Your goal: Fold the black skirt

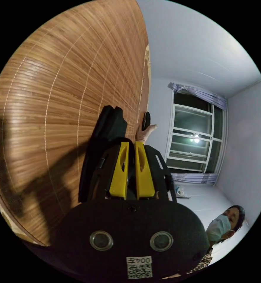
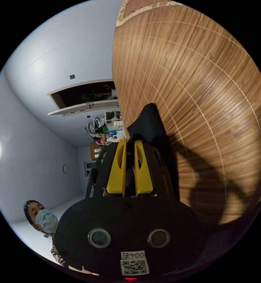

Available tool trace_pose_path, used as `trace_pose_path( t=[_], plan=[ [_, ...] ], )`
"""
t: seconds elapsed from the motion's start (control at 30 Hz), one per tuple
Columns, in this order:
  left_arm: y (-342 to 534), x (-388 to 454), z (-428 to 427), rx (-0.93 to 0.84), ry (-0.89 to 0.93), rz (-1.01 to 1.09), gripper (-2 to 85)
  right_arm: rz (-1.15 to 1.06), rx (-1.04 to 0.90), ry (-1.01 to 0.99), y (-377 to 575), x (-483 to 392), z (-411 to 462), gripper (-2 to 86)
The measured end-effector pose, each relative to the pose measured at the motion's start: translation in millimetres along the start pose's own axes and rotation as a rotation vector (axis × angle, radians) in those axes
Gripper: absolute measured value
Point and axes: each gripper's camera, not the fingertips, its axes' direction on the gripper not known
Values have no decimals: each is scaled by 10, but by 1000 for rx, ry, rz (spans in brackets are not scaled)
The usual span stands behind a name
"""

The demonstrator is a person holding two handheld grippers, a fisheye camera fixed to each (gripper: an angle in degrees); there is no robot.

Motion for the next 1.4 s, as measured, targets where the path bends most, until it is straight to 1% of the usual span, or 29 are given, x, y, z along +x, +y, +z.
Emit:
trace_pose_path(
  t=[0.07, 0.2, 0.27, 0.33, 0.37, 0.43, 0.47, 0.5, 0.53, 0.57, 0.63, 0.73, 0.87, 0.93, 1.0, 1.1, 1.17, 1.2, 1.3, 1.4],
  plan=[
    [-99, -112, 71, 30, 48, -44, 33, -25, 34, 13, -72, -24, 83, 70],
    [-176, -128, 185, 101, 99, -56, 39, -95, 183, 49, -37, -178, 112, 81],
    [-153, -64, 197, 135, 103, -38, 42, -157, 216, 112, 82, -354, 144, 80],
    [-31, 81, 166, 224, 71, 27, 34, -288, 196, 287, 362, -708, 349, 80],
    [12, 115, 158, 248, 58, 39, 32, -328, 189, 341, 454, -795, 429, 79],
    [209, 290, 195, 309, -16, 139, 25, -487, 155, 577, 815, -1046, 835, 77],
    [267, 347, 233, 312, -49, 170, 24, -516, 152, 633, 893, -1075, 943, 77],
    [395, 491, 357, 310, -133, 253, 21, -575, 151, 714, 1028, -1101, 1152, 74],
    [532, 665, 545, 295, -233, 355, 18, -630, 153, 767, 1126, -1103, 1350, 73],
    [595, 750, 654, 284, -281, 405, 16, -649, 150, 789, 1157, -1098, 1445, 74],
    [811, 1072, 1197, 226, -468, 602, 10, -713, 115, 836, 1203, -1102, 1781, 72],
    [921, 1289, 1826, 202, -613, 714, 8, -804, 96, 932, 1219, -1135, 2123, 65],
    [945, 1362, 2365, 241, -760, 748, 9, -848, 81, 1031, 1210, -1129, 2439, 63],
    [939, 1285, 2691, 221, -922, 744, 10, -838, 44, 1085, 1167, -1124, 2609, 64],
    [963, 1196, 2871, 215, -1004, 751, 9, -818, 3, 1123, 1114, -1096, 2730, 69],
    [1024, 1192, 3066, 208, -1019, 752, 8, -747, -100, 1124, 977, -982, 2899, 91],
    [1079, 1226, 3175, 213, -1034, 759, 8, -742, -100, 1100, 944, -963, 2945, 94],
    [1147, 1280, 3210, 235, -1035, 771, 8, -737, -114, 1106, 923, -960, 2979, 91],
    [1389, 1456, 3112, 375, -1026, 792, 9, -738, -109, 1105, 896, -966, 3036, 83],
    [1454, 1370, 2976, 394, -1008, 710, 12, -758, -92, 1120, 890, -969, 3101, 76]
  ],
)
